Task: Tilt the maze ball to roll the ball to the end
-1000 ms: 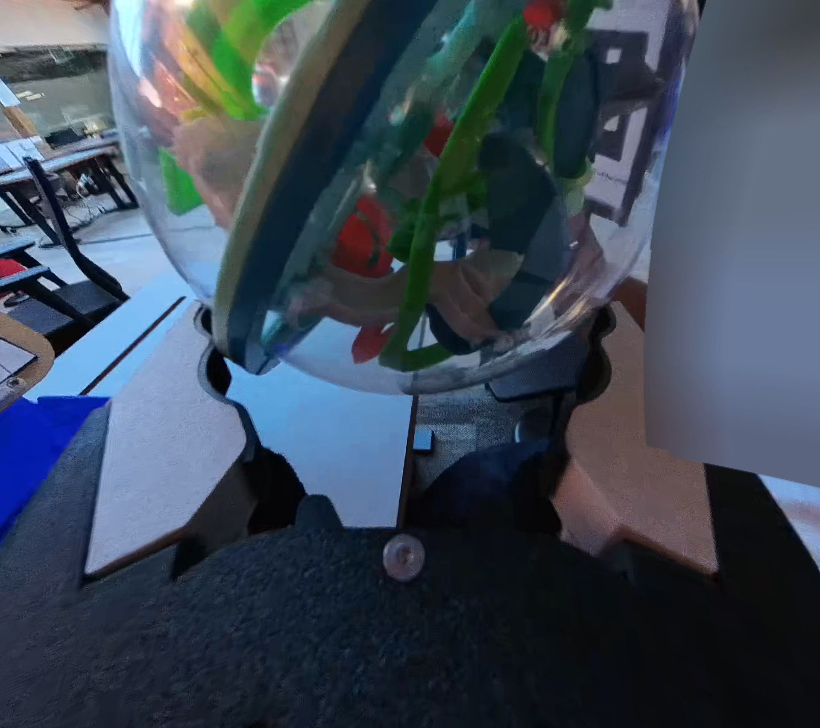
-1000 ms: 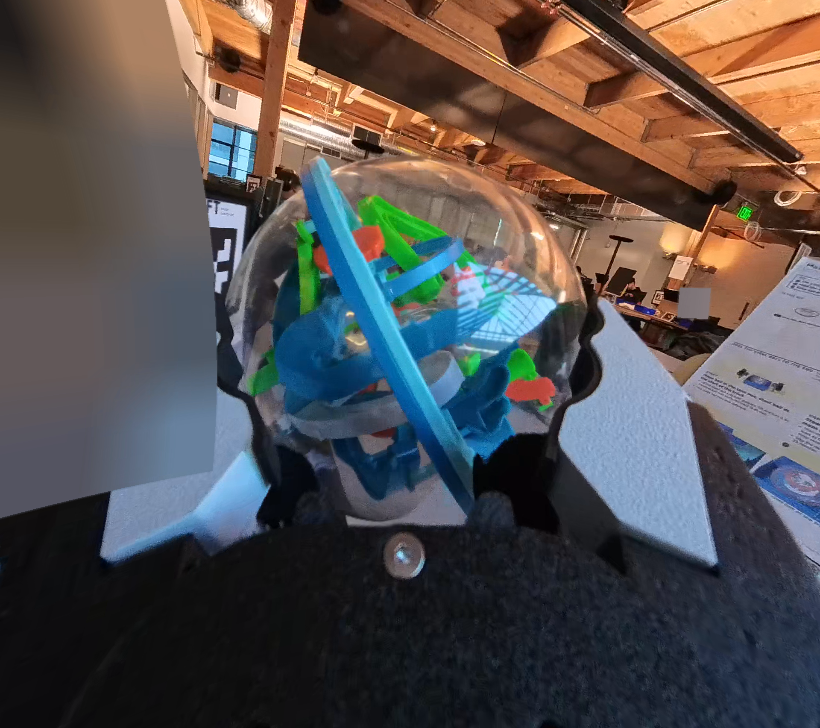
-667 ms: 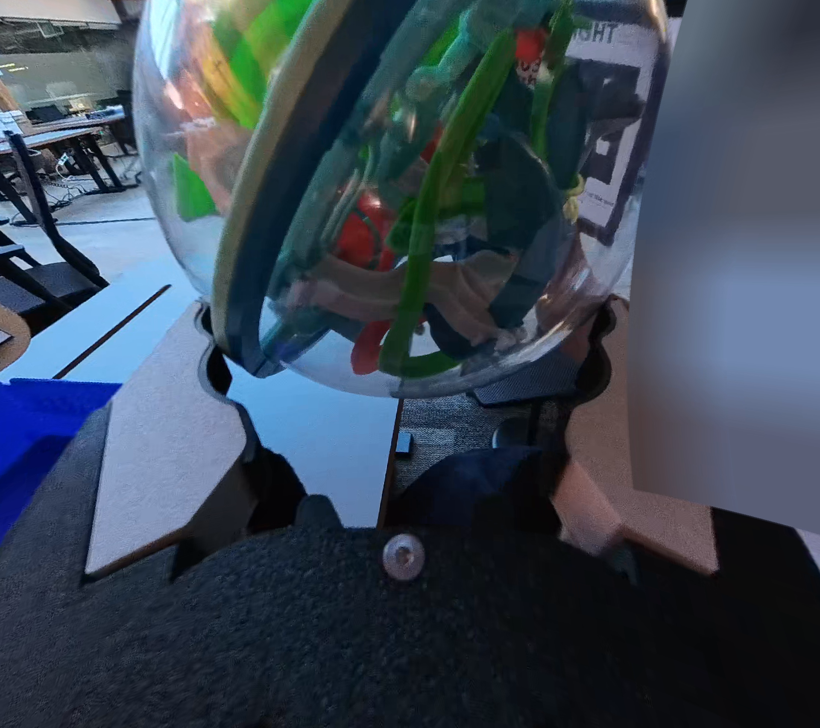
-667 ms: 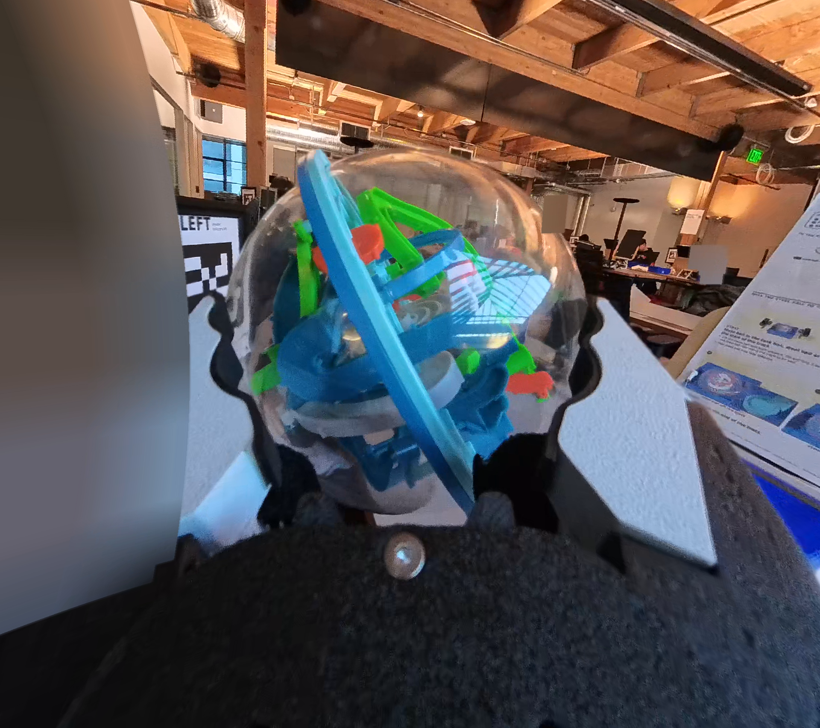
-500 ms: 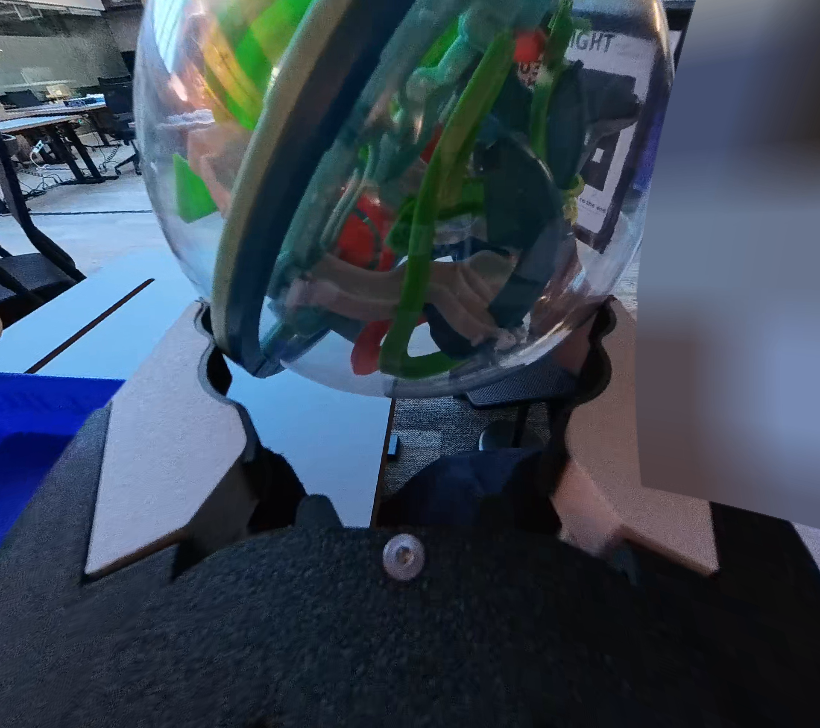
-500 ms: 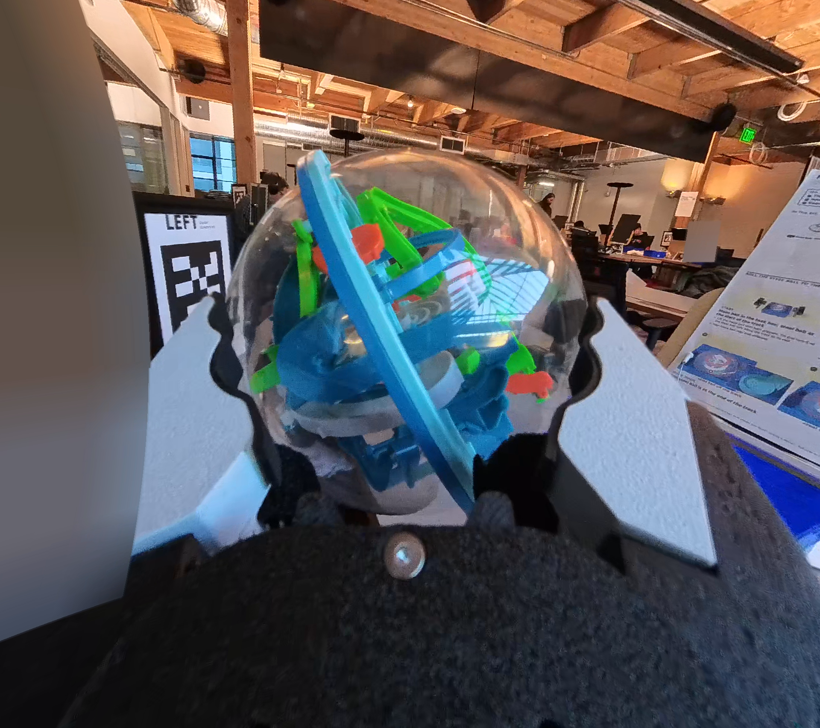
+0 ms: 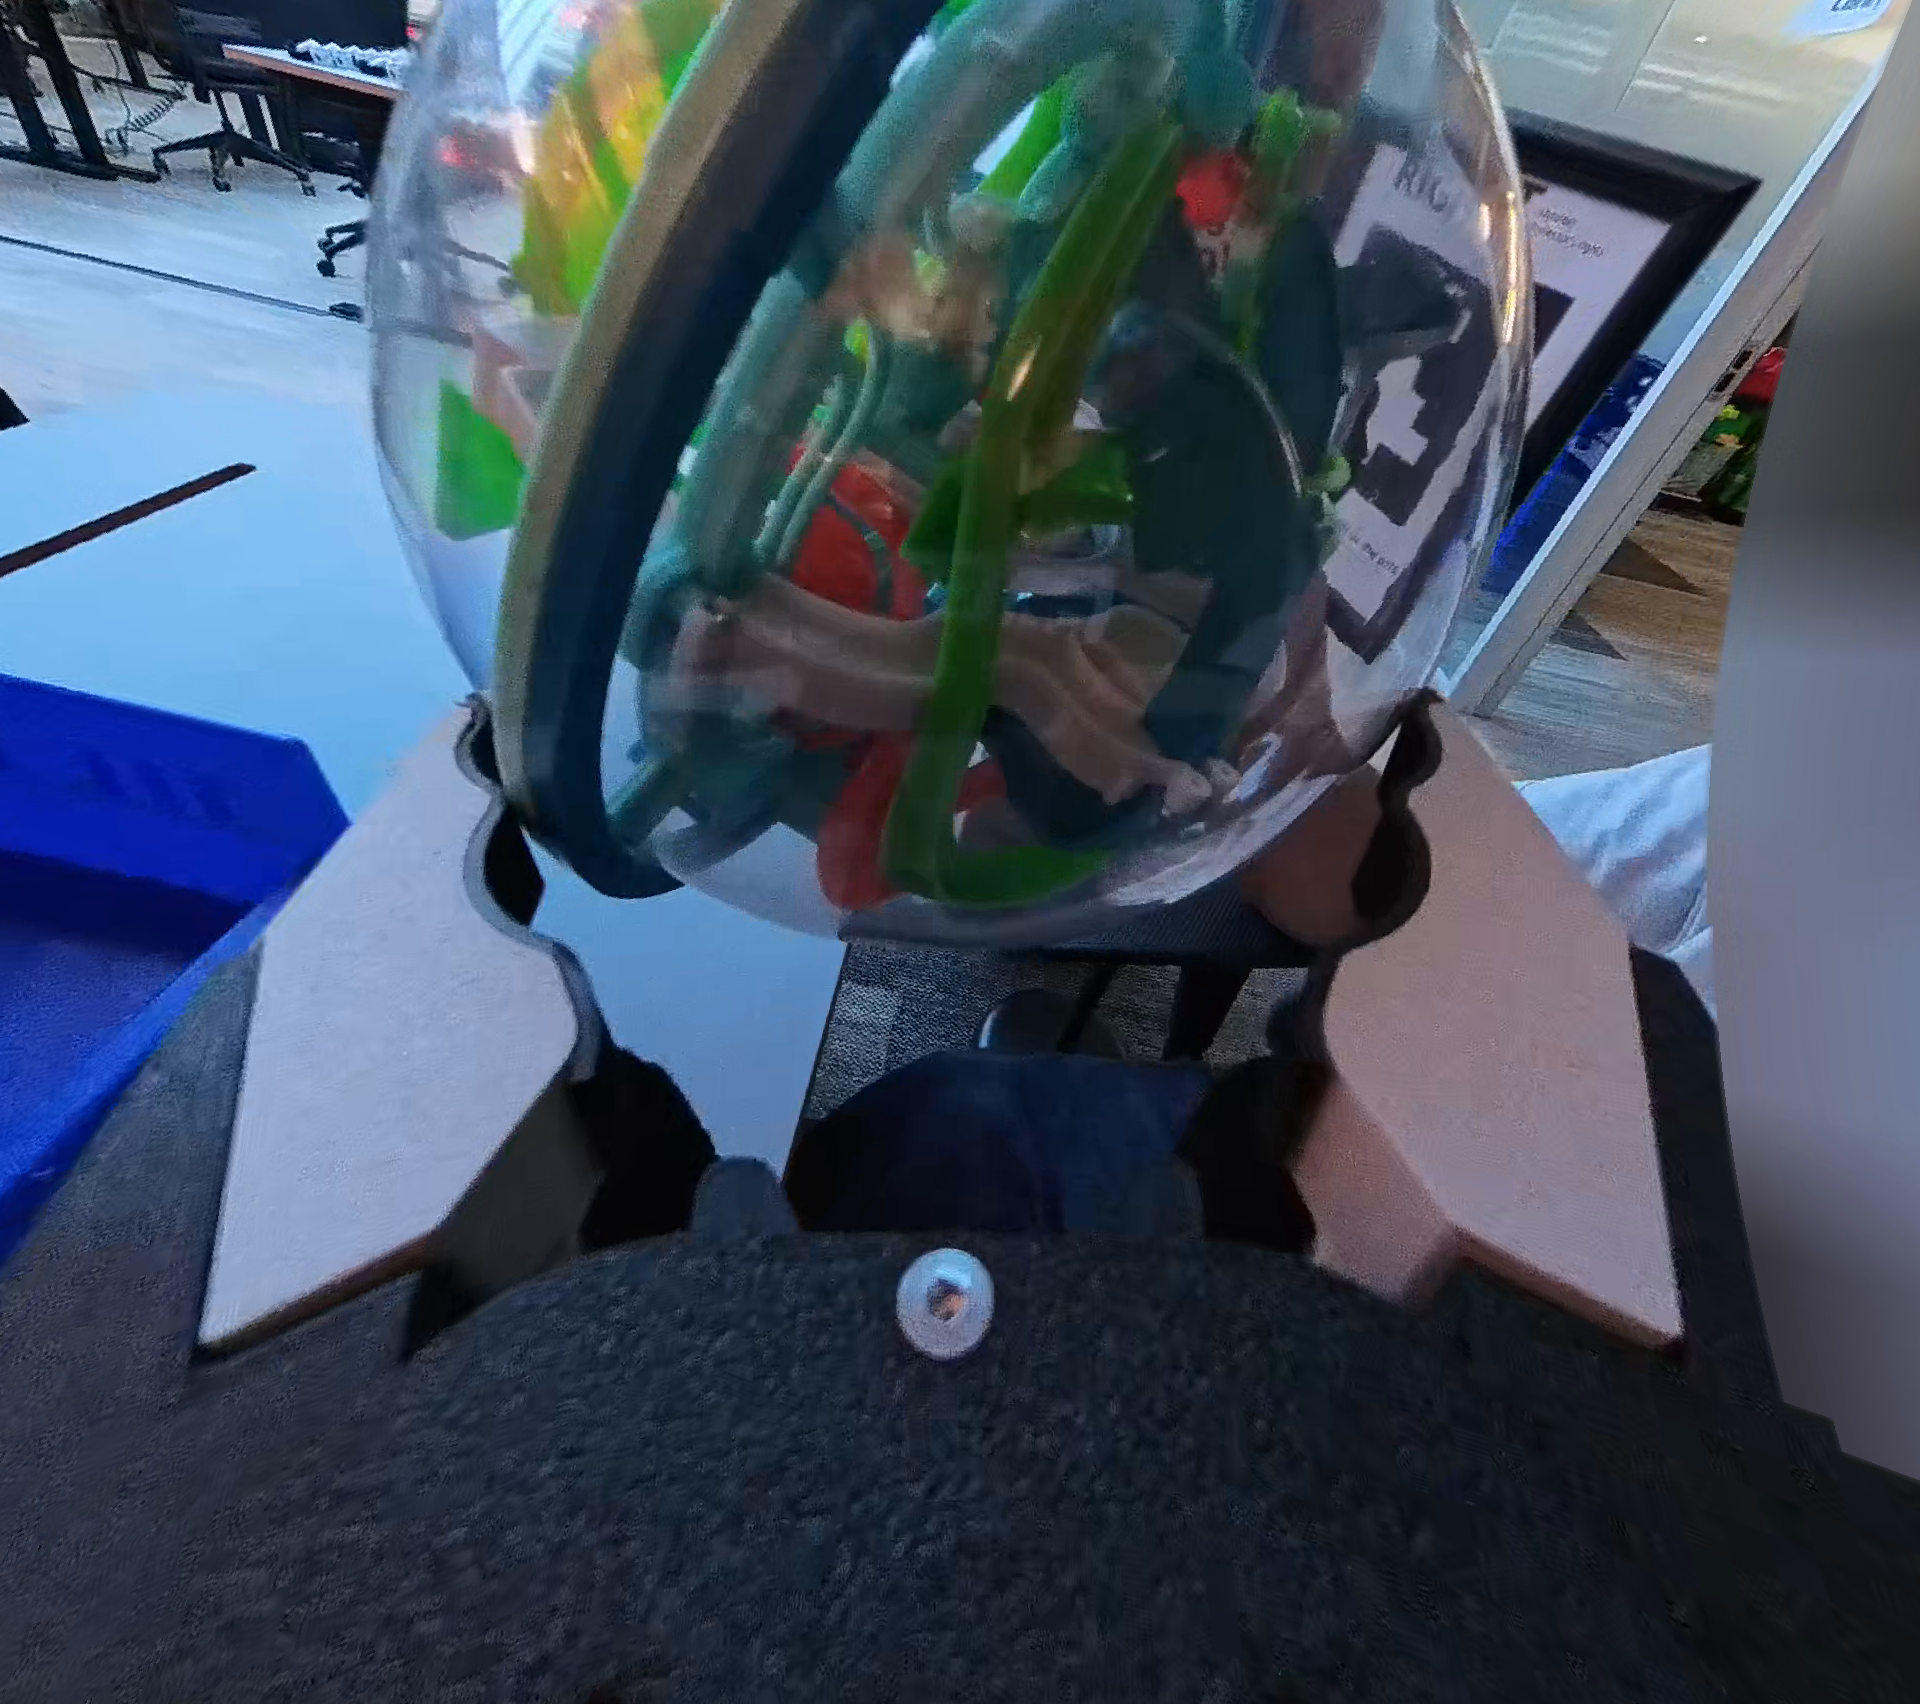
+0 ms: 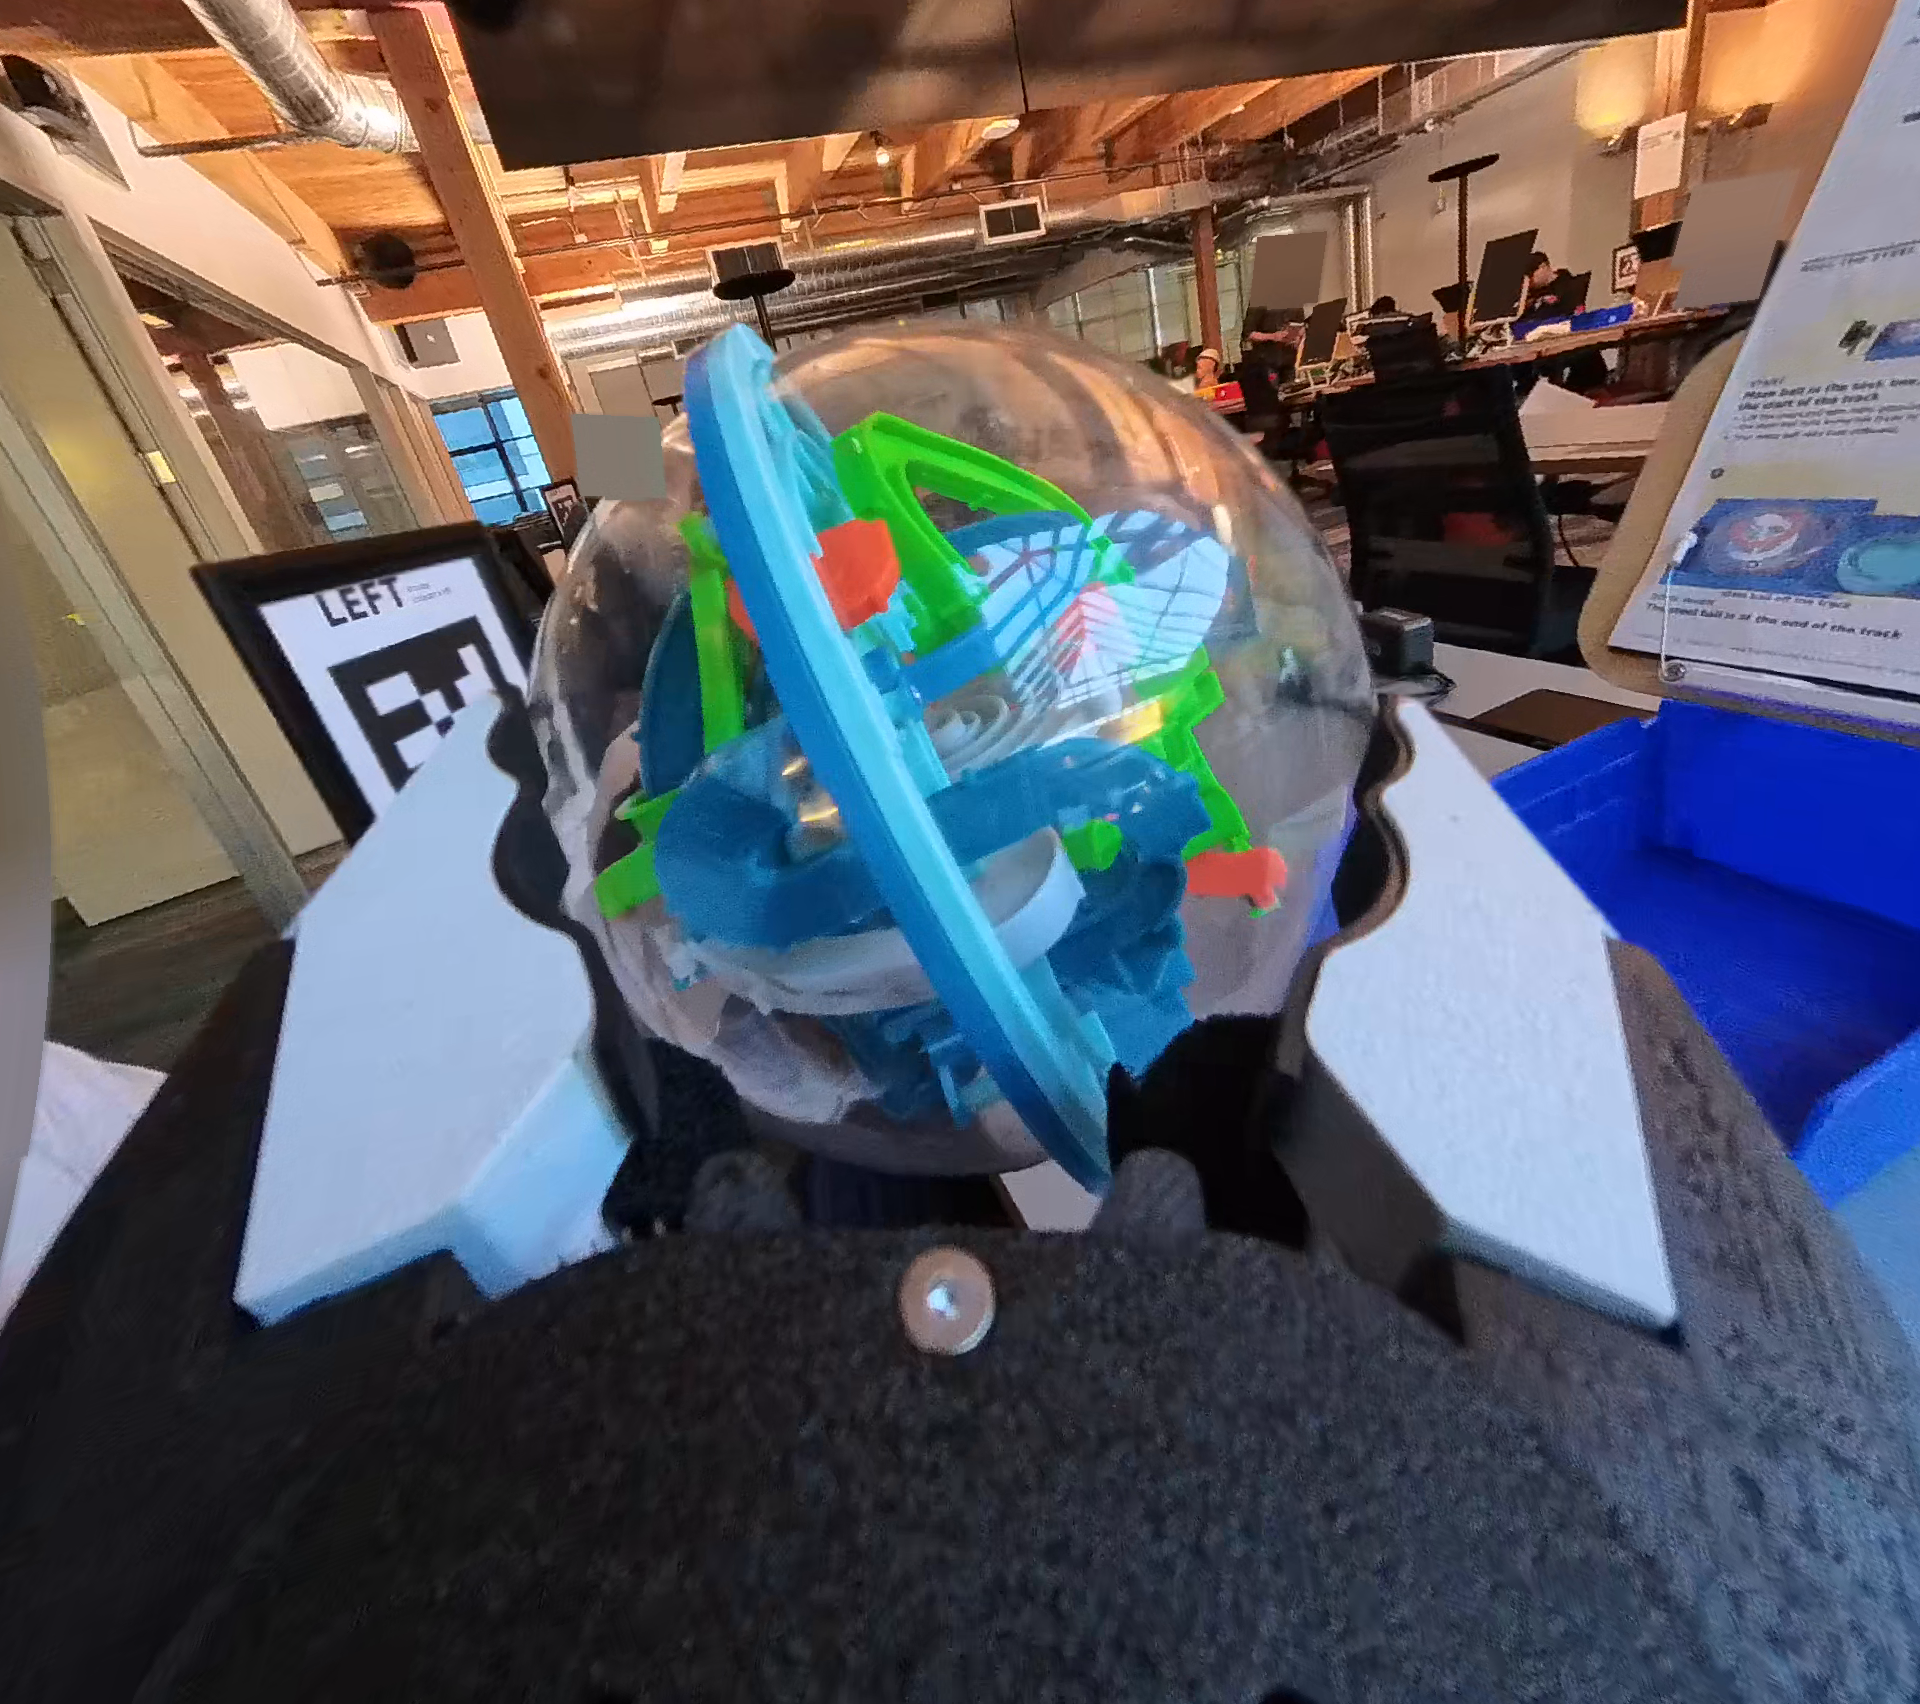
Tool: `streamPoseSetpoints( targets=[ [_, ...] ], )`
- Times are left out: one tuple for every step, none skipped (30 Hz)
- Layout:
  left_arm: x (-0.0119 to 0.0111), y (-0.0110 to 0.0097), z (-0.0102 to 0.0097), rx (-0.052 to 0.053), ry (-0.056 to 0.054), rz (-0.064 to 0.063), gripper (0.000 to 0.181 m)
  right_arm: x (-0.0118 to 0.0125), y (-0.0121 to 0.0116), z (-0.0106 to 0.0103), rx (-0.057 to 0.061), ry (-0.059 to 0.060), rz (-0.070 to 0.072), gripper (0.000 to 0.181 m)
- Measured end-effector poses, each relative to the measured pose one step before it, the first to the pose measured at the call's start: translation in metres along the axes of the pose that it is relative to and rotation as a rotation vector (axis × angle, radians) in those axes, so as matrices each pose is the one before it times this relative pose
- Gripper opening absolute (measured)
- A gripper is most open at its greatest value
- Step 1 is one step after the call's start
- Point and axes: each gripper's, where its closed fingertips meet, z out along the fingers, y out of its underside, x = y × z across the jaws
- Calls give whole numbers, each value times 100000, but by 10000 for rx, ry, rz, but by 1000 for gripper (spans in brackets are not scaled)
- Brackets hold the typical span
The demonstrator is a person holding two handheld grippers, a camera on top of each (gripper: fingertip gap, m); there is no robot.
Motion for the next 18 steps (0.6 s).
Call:
streamPoseSetpoints(
  targets=[
    [-379, 197, 89, -16, 25, -137, 157, 460, 224, 77, -42, 54, 129, 149],
    [-399, 203, 93, -10, 38, -140, 157, 458, 245, 81, -57, 68, 139, 149],
    [-406, 194, 79, -3, 56, -121, 157, 461, 246, 89, -70, 82, 116, 149],
    [-390, 195, 85, 10, 79, -78, 157, 399, 212, 90, -59, 92, 57, 149],
    [-364, 194, 87, 24, 109, -46, 157, 330, 183, 80, -46, 107, -12, 149],
    [-313, 199, 79, 33, 145, -52, 157, 268, 158, 85, -62, 142, -35, 149],
    [-240, 187, 81, 40, 166, -58, 157, 186, 105, 88, -54, 161, -55, 149],
    [-166, 180, 74, 40, 163, -25, 157, 77, 9, 76, 8, 141, -109, 149],
    [-103, 171, 76, 32, 152, 20, 157, -17, -32, 54, 21, 118, -167, 149],
    [-24, 141, 58, 16, 138, 34, 157, -75, -48, 30, 5, 104, -172, 149],
    [28, 108, 48, 1, 120, 24, 157, -115, -56, 10, -1, 91, -138, 149],
    [55, 83, 47, -6, 90, 16, 157, -111, -58, -19, -6, 69, -106, 149],
    [78, 38, 52, -5, 53, 4, 157, -92, -83, -41, 9, 40, -63, 149],
    [57, 25, 78, -12, 27, -18, 157, -26, -58, -61, 7, 24, -7, 149],
    [36, 1, 73, -4, 19, -26, 157, 20, -26, -80, -11, 25, 30, 149],
    [8, -11, 74, 23, 21, -9, 157, 33, -12, -64, -19, 23, 10, 149],
    [-22, 3, 67, 44, 35, 13, 157, 27, -4, -34, -10, 27, -31, 149],
    [10, -6, 29, 79, 48, 82, 157, -37, -1, -18, -18, 40, -53, 149]
  ],
)
